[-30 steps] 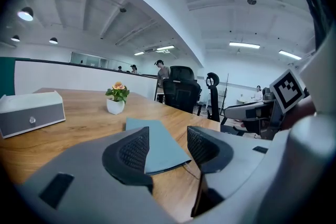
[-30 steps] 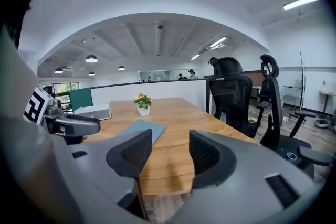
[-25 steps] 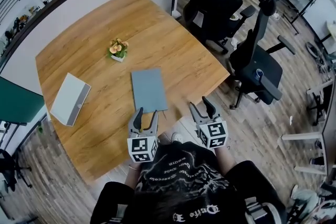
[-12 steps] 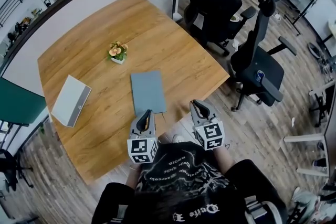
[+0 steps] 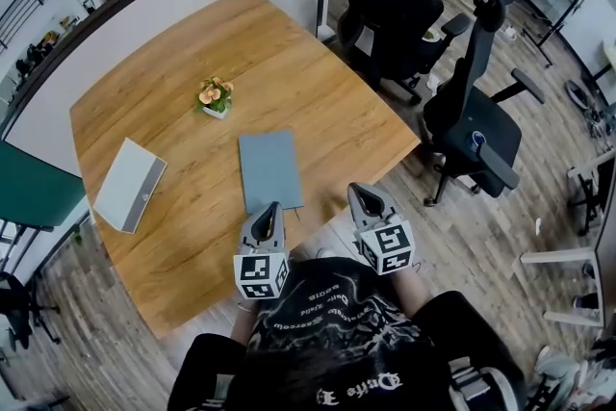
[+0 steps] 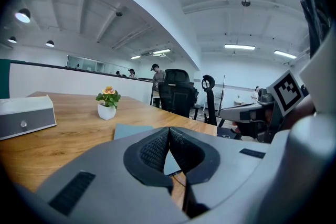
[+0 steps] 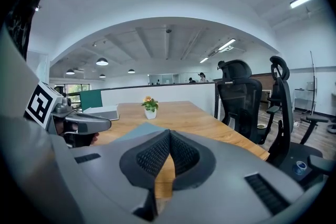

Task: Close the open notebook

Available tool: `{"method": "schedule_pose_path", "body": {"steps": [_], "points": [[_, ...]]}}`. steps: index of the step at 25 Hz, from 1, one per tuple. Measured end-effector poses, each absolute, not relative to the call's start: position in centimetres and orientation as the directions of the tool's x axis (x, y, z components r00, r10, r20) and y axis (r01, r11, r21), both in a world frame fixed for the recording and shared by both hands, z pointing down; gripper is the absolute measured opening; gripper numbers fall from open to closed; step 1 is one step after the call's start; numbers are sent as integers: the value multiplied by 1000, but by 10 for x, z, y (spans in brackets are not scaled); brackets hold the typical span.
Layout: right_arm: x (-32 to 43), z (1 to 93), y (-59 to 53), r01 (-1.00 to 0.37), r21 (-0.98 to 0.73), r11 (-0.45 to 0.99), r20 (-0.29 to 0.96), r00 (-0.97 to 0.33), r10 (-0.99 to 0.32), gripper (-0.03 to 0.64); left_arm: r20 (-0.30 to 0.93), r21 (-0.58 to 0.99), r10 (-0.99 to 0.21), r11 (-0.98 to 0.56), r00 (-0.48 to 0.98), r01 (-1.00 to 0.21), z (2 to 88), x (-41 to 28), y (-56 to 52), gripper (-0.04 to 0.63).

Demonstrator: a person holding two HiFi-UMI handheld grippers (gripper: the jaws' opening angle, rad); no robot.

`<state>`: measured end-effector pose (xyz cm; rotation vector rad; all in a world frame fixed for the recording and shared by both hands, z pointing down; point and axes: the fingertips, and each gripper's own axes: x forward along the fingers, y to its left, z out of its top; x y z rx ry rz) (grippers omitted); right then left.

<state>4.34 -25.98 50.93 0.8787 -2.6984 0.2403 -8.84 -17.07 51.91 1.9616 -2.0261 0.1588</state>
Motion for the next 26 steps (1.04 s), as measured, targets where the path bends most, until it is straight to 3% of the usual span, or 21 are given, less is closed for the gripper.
{"method": "schedule_pose_path", "body": {"steps": [26], "points": [[58,527,-260,-563,-25,826,366,-774,-516,5,326,142,-944,98,-47,-985,527,-77,-169,23]]}}
